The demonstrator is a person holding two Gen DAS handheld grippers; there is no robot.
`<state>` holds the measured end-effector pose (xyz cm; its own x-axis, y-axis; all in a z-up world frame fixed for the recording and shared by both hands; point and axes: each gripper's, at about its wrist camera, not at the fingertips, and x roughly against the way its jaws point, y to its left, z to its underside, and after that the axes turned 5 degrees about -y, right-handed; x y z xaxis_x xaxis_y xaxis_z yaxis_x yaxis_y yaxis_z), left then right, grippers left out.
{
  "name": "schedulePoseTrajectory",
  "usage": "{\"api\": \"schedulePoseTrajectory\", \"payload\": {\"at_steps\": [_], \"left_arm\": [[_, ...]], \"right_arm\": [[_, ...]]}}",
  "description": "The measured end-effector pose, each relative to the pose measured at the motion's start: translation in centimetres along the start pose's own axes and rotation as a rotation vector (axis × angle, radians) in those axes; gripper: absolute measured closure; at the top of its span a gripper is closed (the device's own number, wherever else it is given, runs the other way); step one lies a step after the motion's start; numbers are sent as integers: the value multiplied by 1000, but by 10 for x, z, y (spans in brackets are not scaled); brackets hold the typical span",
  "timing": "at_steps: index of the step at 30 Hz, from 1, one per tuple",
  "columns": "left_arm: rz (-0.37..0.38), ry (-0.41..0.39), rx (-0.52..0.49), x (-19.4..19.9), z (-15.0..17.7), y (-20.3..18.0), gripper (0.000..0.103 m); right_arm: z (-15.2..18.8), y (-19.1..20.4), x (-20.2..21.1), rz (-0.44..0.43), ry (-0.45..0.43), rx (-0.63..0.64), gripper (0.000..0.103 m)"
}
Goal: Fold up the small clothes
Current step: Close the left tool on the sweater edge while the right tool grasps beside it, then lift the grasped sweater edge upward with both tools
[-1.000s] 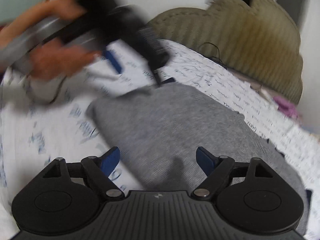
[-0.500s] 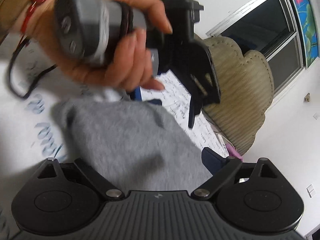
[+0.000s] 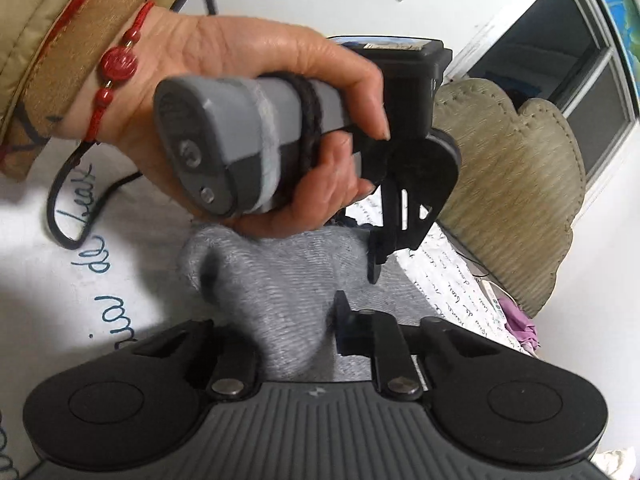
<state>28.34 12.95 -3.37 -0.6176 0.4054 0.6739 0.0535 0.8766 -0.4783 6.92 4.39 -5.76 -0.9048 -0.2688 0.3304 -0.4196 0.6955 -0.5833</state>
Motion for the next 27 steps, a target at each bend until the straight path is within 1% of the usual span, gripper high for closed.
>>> {"api": "schedulePoseTrajectory", "payload": {"at_steps": [4, 7, 14, 17, 20, 27], "left_arm": [[-86, -48, -93, 15, 0, -31, 92], [-124, -69, -136, 25, 0, -52, 92], [-203, -101, -255, 36, 6, -108, 92], [-226, -117, -299, 38, 10, -128, 92], [-242, -122, -329, 40, 12, -145, 92], [-246, -145, -387, 46, 18, -183, 92]], "right_arm": [[4, -13, 14, 29, -55, -52, 95], [10, -23, 30, 48, -85, -102, 97], [24, -51, 59, 80, -127, -235, 97], [31, -56, 73, 93, -139, -268, 97], [36, -68, 77, 106, -149, -293, 97], [55, -86, 98, 144, -160, -361, 97]]}}
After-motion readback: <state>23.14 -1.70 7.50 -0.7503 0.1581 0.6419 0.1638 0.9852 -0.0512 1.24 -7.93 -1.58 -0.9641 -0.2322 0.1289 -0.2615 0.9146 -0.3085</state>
